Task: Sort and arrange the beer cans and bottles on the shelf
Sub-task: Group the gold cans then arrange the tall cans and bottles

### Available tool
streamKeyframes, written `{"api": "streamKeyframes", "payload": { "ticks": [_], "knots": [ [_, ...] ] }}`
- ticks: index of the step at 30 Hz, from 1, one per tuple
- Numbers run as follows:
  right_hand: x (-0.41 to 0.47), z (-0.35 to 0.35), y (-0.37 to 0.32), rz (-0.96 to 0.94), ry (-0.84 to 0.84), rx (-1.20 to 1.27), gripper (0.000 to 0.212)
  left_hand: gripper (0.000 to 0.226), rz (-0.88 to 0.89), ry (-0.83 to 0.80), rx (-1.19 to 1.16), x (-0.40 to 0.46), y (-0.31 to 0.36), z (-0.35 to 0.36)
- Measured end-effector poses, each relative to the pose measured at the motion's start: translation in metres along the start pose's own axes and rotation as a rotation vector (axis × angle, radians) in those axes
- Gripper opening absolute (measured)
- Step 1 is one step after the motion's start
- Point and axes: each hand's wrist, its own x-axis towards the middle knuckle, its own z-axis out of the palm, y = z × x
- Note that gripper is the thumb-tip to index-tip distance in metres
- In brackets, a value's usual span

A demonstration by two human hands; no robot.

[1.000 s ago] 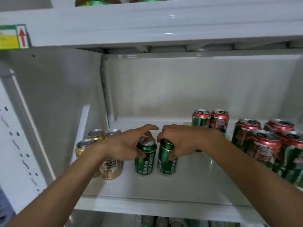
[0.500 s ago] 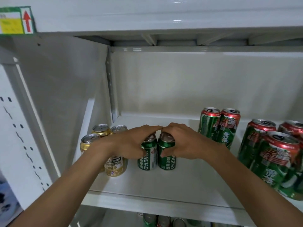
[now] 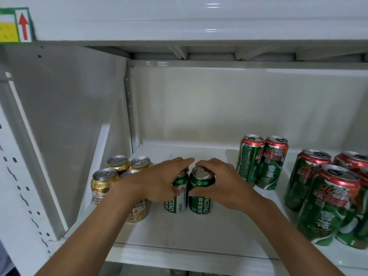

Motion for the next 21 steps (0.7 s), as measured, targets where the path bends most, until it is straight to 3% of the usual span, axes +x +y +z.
{"api": "streamKeyframes", "payload": {
  "ticks": [6,10,14,21],
  "knots": [
    [-0.014,0.013,0.001,0.068,0.119,0.208,0.065,0.088,-0.010,0.052,0.019,-0.004,-0.001,0.012],
    [-0.038,0.046,0.004,0.161,0.287,0.453,0.062,0.088,-0.026,0.288,0.054,-0.007,0.008,0.041],
    [-0.043,0.053,0.005,0.174,0.260,0.518,0.060,0.097,-0.017,0.473,-0.018,0.001,0.010,0.059],
    [-0.041,0.055,0.010,0.173,0.258,0.500,0.064,0.091,0.003,0.521,-0.077,0.002,0.010,0.059]
  ]
}}
